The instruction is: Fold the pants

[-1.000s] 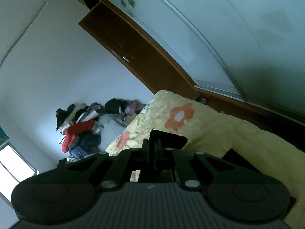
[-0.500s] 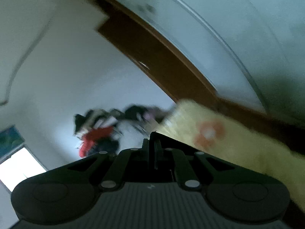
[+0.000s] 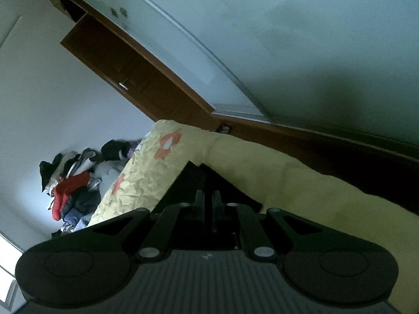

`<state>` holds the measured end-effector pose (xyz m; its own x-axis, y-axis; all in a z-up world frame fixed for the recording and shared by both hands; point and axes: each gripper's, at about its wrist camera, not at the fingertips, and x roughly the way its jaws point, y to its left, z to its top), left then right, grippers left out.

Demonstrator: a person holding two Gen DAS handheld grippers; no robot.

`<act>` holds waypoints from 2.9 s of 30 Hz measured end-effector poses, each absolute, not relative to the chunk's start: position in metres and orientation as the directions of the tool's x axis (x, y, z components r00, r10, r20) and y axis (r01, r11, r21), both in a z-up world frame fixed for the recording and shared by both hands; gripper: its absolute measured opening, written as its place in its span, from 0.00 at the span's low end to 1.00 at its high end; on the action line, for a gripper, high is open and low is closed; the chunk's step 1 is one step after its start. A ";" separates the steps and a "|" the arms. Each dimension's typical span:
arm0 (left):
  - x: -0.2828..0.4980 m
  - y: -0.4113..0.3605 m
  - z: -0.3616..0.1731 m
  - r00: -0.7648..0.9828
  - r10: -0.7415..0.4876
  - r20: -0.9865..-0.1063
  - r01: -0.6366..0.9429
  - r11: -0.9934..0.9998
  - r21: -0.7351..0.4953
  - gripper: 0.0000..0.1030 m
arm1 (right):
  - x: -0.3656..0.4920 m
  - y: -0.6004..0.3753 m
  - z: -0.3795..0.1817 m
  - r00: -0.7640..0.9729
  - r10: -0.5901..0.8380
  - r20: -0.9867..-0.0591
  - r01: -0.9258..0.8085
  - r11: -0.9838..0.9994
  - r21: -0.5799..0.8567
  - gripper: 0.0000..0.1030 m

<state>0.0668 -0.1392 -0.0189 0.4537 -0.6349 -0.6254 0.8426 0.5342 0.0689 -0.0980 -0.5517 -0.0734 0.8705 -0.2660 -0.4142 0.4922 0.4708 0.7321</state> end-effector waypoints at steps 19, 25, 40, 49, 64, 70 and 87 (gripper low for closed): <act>0.048 -0.143 -0.034 0.444 -0.621 -0.646 0.858 0.502 0.107 0.23 | -0.117 -0.536 -0.070 0.810 -0.307 -0.500 0.584 0.504 0.637 0.06; 0.029 -0.132 -0.019 0.439 -0.651 -0.619 0.876 0.463 0.134 0.66 | -0.131 -0.517 -0.040 0.704 -0.575 -0.417 0.706 0.506 0.495 0.10; 0.092 -0.074 -0.022 0.585 -0.417 -0.695 0.671 0.730 0.127 0.69 | 0.039 -0.305 -0.038 0.702 0.207 -0.681 -0.195 0.976 0.097 0.12; 0.098 -0.107 -0.016 0.635 -0.438 -0.636 0.685 0.701 0.200 0.80 | 0.048 -0.355 -0.022 0.755 0.104 -0.648 -0.058 0.994 0.092 0.14; 0.140 -0.120 -0.024 0.707 -0.335 -0.623 0.551 0.813 0.188 0.87 | 0.056 -0.421 -0.050 0.739 -0.051 -0.671 0.156 0.983 0.098 0.18; 0.093 -0.135 -0.039 0.783 -0.297 -0.547 0.543 0.755 0.367 0.87 | -0.012 -0.460 -0.040 0.804 -0.214 -0.554 0.393 0.892 0.225 0.29; 0.059 -0.125 -0.033 0.770 -0.361 -0.526 0.533 0.818 0.218 0.90 | -0.114 -0.517 -0.075 0.875 -0.068 -0.479 0.465 0.398 0.791 0.54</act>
<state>0.0586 -0.1245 -0.0331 0.7698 -0.3613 -0.5262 0.5327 0.8178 0.2177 -0.1144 -0.5171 -0.0754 0.8749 -0.0684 -0.4795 0.4646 0.3981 0.7910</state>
